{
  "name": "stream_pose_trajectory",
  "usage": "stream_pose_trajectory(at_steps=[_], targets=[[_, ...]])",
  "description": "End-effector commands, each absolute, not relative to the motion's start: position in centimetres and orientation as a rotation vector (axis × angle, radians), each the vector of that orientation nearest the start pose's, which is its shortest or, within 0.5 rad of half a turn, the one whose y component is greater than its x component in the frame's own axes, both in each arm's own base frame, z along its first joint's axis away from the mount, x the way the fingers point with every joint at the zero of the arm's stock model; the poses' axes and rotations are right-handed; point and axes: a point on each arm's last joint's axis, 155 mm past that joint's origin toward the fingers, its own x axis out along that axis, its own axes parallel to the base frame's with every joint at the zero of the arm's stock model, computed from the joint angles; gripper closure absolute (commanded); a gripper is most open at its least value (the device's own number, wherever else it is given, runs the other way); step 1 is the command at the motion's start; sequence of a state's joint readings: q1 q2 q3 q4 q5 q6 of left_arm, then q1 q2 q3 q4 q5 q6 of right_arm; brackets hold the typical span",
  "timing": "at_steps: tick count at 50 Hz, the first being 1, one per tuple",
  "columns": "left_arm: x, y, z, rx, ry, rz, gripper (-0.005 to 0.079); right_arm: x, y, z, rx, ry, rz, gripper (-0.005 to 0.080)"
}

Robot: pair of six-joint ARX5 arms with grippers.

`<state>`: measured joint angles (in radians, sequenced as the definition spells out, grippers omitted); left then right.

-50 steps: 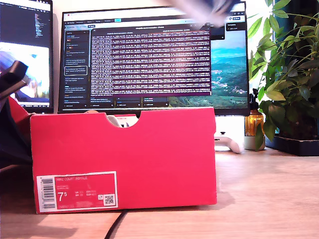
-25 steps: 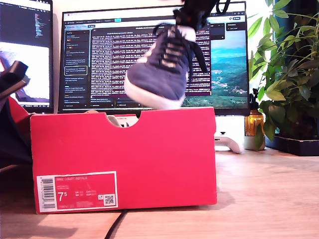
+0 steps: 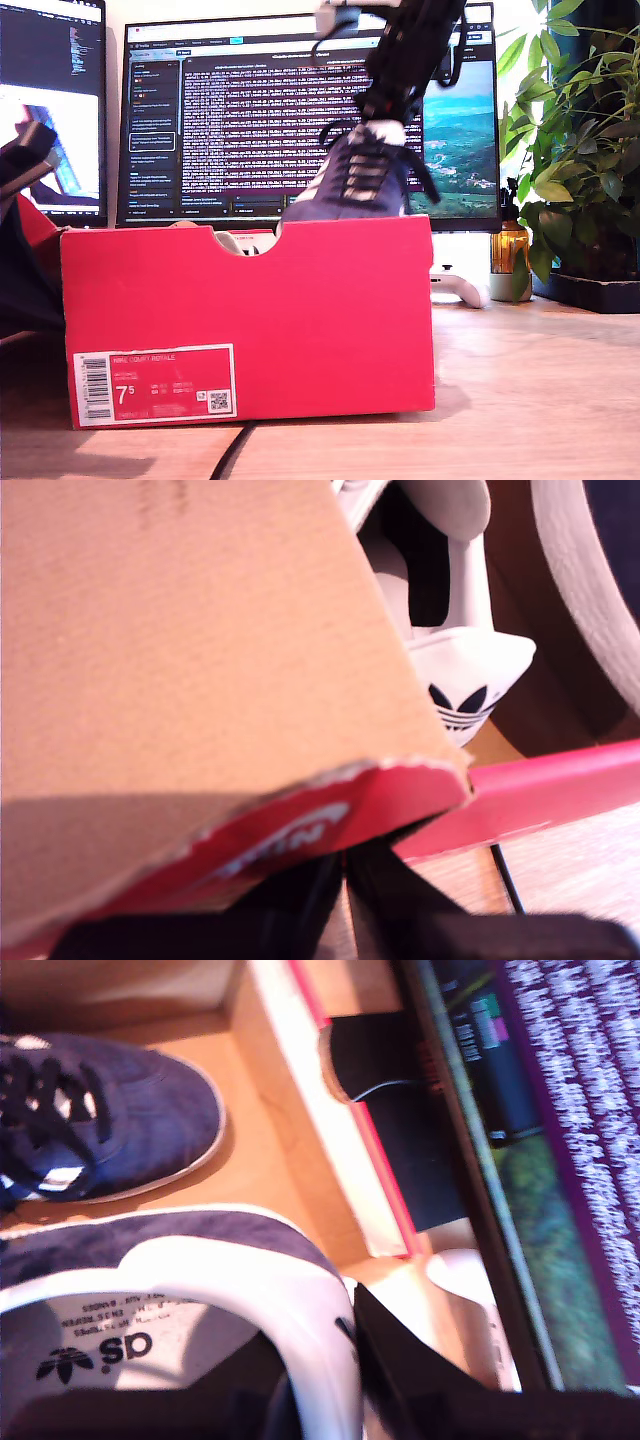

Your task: Pack the blue shoes by picking the first shoe and placing it inside the red shoebox, left side, then picking and rotating the second shoe and placing it in the shoebox

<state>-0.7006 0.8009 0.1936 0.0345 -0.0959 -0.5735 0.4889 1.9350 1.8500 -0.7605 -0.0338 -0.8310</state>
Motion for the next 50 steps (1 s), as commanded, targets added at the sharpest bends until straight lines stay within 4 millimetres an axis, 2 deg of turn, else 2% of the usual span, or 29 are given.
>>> stream_pose_trajectory(at_steps=[1,16,28,32,44,50], targets=[[22.6,-16.9,6.4,-0.319,0.685,-0.416,0.0762,46.3,26.9,21.0,-0.973,0.539,0.839,0.0763],[22.6,-16.9,6.4,-0.318,0.685,-0.416,0.0762,46.5,28.0,17.0,-1.018,0.602,0.871,0.0763],[22.6,-16.9,6.4,-0.318,0.685,-0.416,0.0762,47.2,28.1,14.8,-1.032,0.636,0.868,0.0762],[22.6,-16.9,6.4,-0.319,0.685,-0.416,0.0762,47.3,28.2,14.7,-1.032,0.635,0.866,0.0741],[22.6,-16.9,6.4,-0.319,0.685,-0.416,0.0762,47.9,27.8,15.0,-1.048,0.626,0.82,0.0576],[22.6,-16.9,6.5,-0.319,0.684,-0.416,0.0762,48.4,27.2,15.6,-1.081,0.633,0.761,0.0563]])
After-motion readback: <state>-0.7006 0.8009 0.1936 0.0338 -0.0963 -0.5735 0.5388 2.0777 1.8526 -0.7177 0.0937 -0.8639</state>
